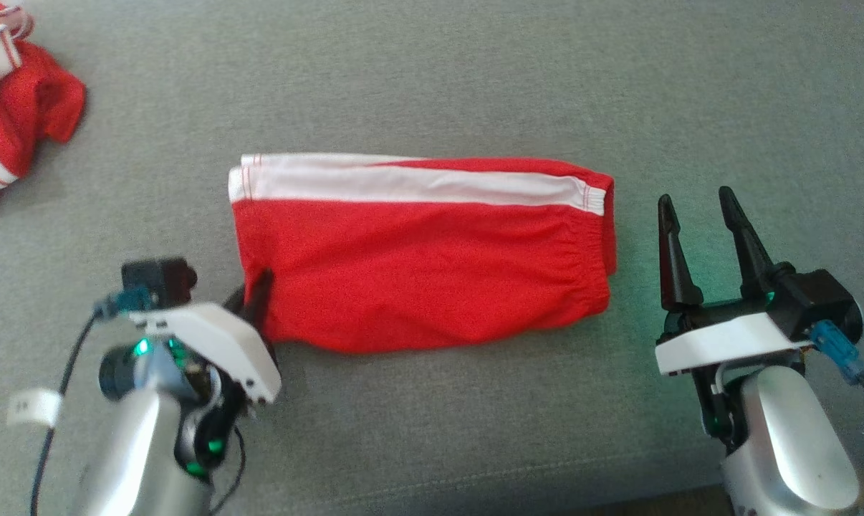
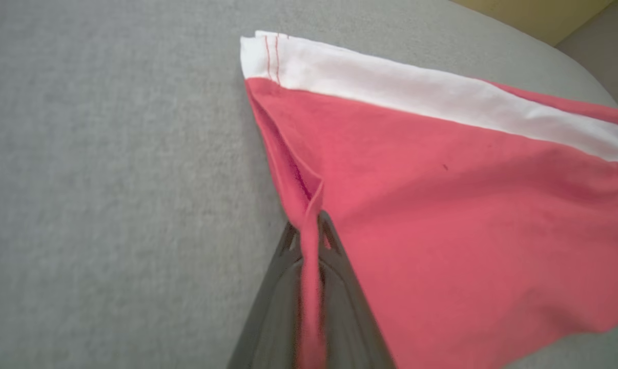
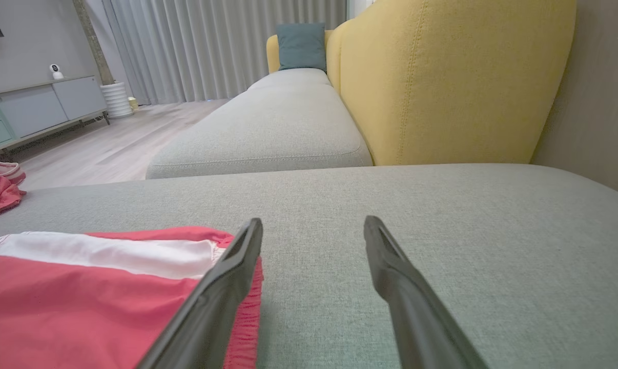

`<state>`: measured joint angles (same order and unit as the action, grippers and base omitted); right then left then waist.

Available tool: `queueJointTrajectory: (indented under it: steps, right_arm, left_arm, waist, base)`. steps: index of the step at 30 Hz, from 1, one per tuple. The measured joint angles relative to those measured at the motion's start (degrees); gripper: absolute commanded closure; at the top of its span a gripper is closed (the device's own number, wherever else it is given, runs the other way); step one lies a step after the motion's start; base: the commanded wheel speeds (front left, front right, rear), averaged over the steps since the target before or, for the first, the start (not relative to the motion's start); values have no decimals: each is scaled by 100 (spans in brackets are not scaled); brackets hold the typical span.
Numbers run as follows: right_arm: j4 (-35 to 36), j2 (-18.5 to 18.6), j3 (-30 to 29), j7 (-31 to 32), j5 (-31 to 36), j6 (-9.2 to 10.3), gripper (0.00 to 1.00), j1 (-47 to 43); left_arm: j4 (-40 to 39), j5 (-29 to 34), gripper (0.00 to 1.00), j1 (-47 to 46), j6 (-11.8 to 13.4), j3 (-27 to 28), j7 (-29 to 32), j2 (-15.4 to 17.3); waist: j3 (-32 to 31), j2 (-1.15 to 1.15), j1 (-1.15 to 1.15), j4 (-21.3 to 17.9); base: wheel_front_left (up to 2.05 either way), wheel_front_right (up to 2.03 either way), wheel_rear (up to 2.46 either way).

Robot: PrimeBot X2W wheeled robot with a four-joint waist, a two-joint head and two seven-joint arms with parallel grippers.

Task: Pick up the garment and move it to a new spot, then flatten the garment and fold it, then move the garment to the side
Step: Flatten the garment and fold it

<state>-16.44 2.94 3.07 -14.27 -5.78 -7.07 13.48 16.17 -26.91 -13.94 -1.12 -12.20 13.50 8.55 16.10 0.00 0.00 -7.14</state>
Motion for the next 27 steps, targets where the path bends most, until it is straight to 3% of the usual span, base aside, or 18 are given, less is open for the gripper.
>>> queueJointTrajectory:
  steps: [12,13,14,15,27]
  right_arm:
    - [-5,9,-56,421,85,0,0,-4]
    - [-4,15,-51,464,85,0,0,-5]
    - [-3,29,-44,497,85,0,0,-5]
    - [-1,46,-43,557,83,0,0,-7]
    - [140,560,516,1795,-550,0,0,-11]
  left_arm:
    - [-566,-250,100,817,267,7,-349,-326]
    - [-567,-250,80,815,271,9,-433,-333]
    - [-567,-248,51,816,271,9,-516,-337]
    - [-568,-247,0,816,288,11,-626,-343]
    - [-798,125,0,1161,372,79,-1892,-337]
  waist:
    - [-191,0,0,236]
    - [-206,0,0,237]
    - [-221,0,0,238]
    - [-237,0,0,240]
    - [-537,0,0,330]
  base:
    - [0,0,0]
    - [0,0,0]
    - [0,0,0]
    - [0,0,0]
    - [0,0,0]
